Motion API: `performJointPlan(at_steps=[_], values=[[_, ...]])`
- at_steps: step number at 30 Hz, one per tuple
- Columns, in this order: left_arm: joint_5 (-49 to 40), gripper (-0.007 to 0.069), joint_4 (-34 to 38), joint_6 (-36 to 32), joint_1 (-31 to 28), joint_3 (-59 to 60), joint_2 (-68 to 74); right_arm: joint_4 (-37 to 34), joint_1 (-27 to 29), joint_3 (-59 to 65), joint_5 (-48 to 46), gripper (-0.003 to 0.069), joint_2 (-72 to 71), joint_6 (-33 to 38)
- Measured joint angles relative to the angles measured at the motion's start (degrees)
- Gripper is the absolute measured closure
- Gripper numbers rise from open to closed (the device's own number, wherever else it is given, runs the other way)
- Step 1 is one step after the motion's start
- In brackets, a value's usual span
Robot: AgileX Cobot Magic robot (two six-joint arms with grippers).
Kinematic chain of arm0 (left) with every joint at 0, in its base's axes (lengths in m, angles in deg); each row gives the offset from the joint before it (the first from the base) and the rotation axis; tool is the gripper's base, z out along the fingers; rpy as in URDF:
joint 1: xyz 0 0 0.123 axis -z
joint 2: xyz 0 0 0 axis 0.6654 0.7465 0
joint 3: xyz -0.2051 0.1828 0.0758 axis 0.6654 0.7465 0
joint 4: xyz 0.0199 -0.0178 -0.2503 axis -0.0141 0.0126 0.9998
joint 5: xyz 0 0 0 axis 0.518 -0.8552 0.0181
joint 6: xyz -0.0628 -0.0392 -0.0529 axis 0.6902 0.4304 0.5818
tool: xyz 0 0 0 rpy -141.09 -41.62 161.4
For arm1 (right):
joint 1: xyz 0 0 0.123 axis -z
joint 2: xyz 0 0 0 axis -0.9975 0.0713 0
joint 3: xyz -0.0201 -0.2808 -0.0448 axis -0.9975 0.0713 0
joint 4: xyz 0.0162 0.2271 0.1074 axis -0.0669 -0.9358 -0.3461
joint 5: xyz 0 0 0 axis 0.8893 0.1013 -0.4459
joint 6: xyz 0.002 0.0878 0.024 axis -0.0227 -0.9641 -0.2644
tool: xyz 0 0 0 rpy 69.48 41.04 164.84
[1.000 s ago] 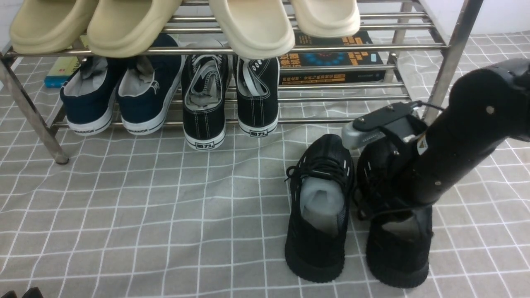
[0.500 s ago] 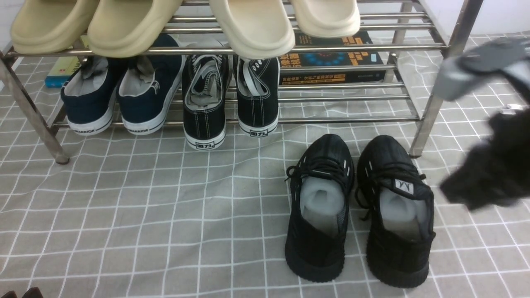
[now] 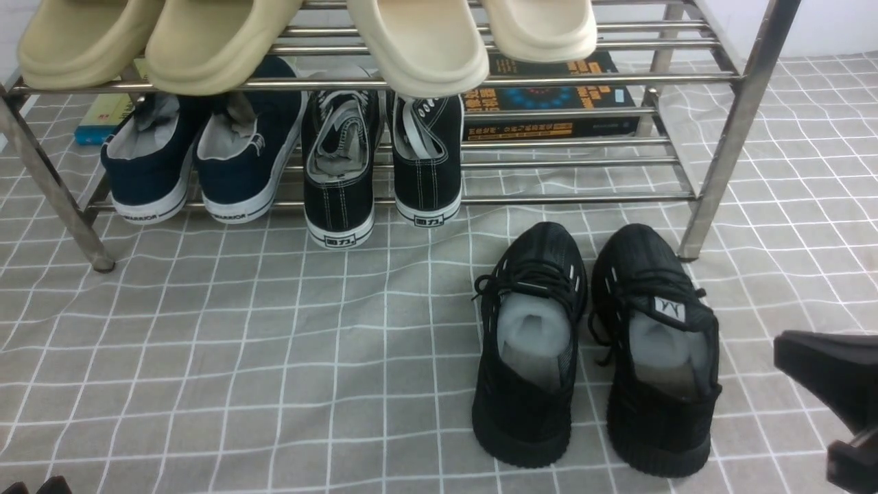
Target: Take the shoes off the shelf with your hand from the grey coffee tablecloth.
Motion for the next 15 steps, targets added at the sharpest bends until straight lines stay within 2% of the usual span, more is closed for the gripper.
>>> performJointPlan(at_steps=[4, 15], values=[[0.0, 0.0384, 0.0, 0.0, 0.0, 0.0, 0.0, 0.0, 0.0, 1.6, 6.5, 0.0669, -0.1, 0.0], [0.0, 0.0384, 0.0, 0.0, 0.0, 0.0, 0.0, 0.0, 0.0, 1.8, 6.9, 0.0666, -0.2, 0.0]])
